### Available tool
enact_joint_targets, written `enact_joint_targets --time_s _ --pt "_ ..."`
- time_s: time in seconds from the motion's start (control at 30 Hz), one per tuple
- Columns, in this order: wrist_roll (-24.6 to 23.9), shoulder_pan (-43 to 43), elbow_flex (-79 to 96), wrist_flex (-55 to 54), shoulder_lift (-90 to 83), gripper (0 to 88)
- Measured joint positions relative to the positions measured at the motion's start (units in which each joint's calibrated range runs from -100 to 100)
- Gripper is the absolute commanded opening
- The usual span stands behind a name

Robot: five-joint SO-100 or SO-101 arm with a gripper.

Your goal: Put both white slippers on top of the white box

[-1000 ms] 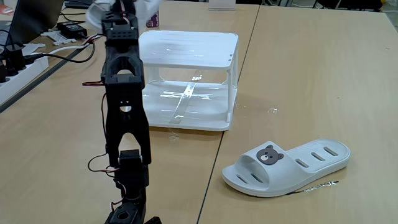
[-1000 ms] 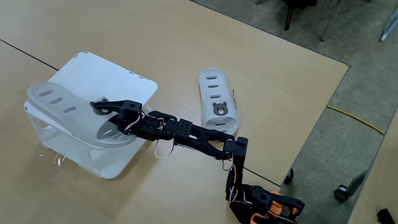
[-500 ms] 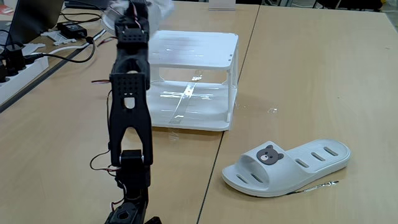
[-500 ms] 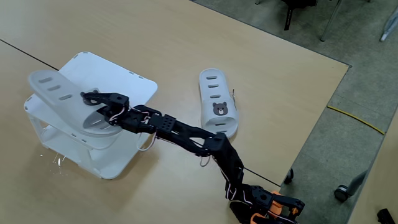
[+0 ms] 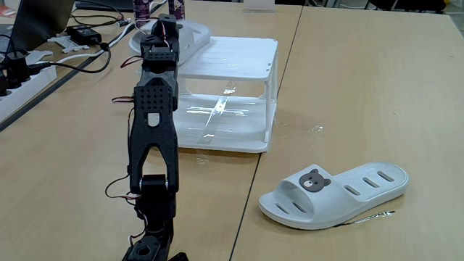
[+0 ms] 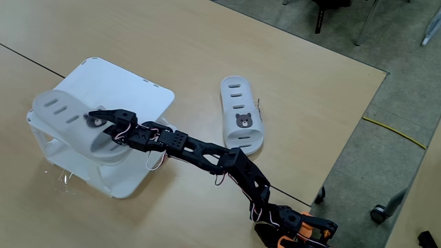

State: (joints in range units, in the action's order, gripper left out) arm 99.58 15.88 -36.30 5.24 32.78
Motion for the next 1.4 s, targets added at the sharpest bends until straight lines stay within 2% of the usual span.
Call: enact_joint_targets --time_s 0.43,1.03,1.1,1.2,1.4 --pt "0.0 0.0 1.26 0.0 -0.58 25.3" --pt "0.0 0.0 41.96 -0.09 -34.23 24.7" --pt "0.0 0.0 44.12 -0.09 -37.61 20.7" --pt "0.0 -0.45 44.2 -0.09 -39.92 0.0" --pt "0.0 -3.75 36.48 -2.23 -39.92 0.7"
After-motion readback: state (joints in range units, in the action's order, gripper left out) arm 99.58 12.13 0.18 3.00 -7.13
